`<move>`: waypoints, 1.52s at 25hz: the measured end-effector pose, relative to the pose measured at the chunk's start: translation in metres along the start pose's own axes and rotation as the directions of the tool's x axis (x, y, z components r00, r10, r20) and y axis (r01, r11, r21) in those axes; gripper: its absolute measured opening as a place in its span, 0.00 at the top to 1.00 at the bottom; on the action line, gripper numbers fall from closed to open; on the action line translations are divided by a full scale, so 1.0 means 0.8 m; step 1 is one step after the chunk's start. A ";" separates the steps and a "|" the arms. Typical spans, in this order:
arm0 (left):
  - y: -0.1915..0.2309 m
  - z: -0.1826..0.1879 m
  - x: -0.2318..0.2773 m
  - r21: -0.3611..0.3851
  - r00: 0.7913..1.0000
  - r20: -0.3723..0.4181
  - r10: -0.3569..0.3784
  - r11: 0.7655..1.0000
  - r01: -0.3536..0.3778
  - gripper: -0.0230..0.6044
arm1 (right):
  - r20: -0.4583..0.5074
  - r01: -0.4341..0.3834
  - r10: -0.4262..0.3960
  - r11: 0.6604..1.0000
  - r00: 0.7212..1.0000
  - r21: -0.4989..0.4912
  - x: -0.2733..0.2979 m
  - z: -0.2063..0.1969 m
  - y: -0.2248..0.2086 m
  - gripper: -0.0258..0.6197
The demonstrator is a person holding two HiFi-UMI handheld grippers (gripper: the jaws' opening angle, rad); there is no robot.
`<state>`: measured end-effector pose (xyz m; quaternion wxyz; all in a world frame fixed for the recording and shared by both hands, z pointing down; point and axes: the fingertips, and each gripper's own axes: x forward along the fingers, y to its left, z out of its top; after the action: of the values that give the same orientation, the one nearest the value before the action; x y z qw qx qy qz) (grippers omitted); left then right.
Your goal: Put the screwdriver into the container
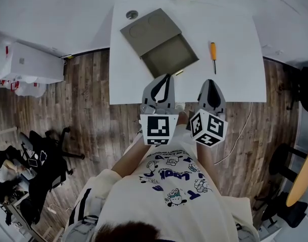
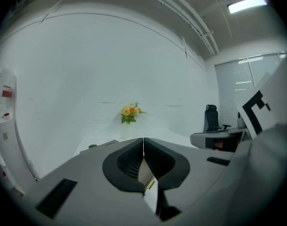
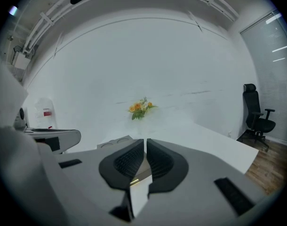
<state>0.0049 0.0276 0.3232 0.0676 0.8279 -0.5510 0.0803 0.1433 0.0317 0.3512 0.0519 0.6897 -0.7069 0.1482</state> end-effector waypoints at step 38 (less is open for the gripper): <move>-0.004 -0.029 0.230 -0.056 0.978 -0.196 0.076 0.995 -0.088 0.93 | -0.295 -0.016 -0.013 0.995 0.955 -0.094 0.223 -0.038 -0.131 0.90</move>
<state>0.0767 -0.1322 0.3837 0.1441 0.7901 -0.5778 0.1452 0.2355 -0.1313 0.4436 0.1897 0.6559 -0.6980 0.2156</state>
